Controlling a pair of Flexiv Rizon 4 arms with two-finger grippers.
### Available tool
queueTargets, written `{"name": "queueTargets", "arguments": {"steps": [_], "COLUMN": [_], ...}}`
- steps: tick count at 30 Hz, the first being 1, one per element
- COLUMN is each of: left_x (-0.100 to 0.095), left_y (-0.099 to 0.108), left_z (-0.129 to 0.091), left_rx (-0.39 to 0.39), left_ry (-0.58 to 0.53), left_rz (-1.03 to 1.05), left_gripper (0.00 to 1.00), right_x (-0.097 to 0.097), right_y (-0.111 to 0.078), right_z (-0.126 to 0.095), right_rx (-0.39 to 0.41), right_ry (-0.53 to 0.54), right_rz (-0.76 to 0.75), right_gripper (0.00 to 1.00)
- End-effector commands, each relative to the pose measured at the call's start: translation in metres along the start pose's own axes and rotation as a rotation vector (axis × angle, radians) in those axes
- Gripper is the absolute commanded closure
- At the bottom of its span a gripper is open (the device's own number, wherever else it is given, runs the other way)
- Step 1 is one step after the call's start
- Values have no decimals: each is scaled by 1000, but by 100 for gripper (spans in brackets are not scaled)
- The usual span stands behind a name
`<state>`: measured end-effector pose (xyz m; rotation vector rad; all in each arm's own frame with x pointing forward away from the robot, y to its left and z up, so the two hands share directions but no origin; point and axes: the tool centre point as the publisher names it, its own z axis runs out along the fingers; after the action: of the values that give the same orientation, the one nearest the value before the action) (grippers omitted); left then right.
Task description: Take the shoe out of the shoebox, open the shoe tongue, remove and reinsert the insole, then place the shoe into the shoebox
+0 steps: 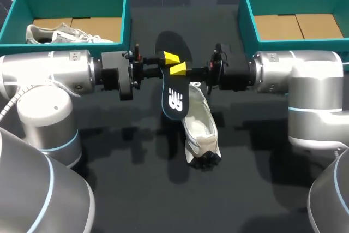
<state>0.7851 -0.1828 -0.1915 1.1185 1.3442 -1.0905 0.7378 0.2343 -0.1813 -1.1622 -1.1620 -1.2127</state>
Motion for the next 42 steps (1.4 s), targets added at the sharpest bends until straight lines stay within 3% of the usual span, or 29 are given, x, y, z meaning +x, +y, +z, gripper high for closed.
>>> {"name": "queueTargets", "arguments": {"steps": [1,4,10,15,18,24,25,26,34,42], "left_x": [1,1,1,0,0,0,0,0,-1,-7], "left_y": [-1,-3,-3,-2,-1,-1,-1,-1,-2,-13], "left_z": [2,2,2,2,3,4,3,3,-11,-34], "left_rx": [0,6,6,1,-2,0,1,2,10,34], "left_ry": [-2,-2,-4,-4,-4,-9,-11,-12,-7,17], "left_rz": [4,12,18,22,25,30,30,30,21,5], "left_gripper": [82,76,76,84,99,100,100,100,100,100], "right_x": [0,0,-1,-1,-1,-2,-2,-2,1,0], "right_y": [-2,-2,-1,-1,-1,0,0,0,-7,-14], "right_z": [0,0,1,2,2,1,1,0,-23,-64], "right_rx": [-4,-8,-9,-4,-2,0,-2,-4,-8,20], "right_ry": [-1,1,1,0,1,8,10,11,-4,-69], "right_rz": [-1,1,2,4,5,5,4,2,-38,-128], "right_gripper": [100,100,100,100,100,100,75,0,0,0]}}
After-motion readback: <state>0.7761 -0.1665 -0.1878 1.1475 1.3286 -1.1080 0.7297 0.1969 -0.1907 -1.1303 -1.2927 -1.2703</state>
